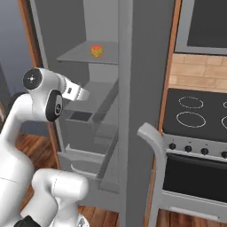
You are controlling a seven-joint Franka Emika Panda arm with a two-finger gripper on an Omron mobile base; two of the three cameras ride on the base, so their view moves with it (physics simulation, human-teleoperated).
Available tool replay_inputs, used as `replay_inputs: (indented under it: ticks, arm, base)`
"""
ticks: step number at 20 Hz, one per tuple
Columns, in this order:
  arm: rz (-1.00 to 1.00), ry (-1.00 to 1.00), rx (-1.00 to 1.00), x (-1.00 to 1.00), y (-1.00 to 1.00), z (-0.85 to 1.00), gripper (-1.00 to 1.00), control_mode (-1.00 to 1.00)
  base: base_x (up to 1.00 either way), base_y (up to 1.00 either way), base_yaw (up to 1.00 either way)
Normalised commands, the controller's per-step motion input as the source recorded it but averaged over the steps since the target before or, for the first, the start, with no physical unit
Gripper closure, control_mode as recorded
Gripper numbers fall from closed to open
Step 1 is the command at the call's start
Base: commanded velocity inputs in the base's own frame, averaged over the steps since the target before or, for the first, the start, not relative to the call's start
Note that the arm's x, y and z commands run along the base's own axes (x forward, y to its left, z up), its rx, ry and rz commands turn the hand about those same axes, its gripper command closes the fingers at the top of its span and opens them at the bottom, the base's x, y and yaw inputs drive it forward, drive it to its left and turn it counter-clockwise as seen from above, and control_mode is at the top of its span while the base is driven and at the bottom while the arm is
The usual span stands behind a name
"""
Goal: Take the cheese, steak, and lemon wedge from the fridge and place them on the plate on the dining counter to create an appetizer plate.
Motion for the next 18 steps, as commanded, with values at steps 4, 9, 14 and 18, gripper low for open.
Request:
replay_inputs:
  ticks: [4, 9, 14, 18]
  arm:
    - [0.0, 0.0, 0.0, 0.0, 0.0, 0.0, 1.0, 1.0]
    - [0.0, 0.0, 0.0, 0.0, 0.0, 0.0, 1.0, 1.0]
    - [0.0, 0.0, 0.0, 0.0, 0.0, 0.0, 1.0, 1.0]
    - [0.0, 0.0, 0.0, 0.0, 0.0, 0.0, 1.0, 1.0]
  base:
    - [-0.86, 0.55, 0.18]
    - [-0.76, 0.76, 0.18]
    - [-0.57, 0.99, 0.13]
    - [-0.29, 1.0, 0.08]
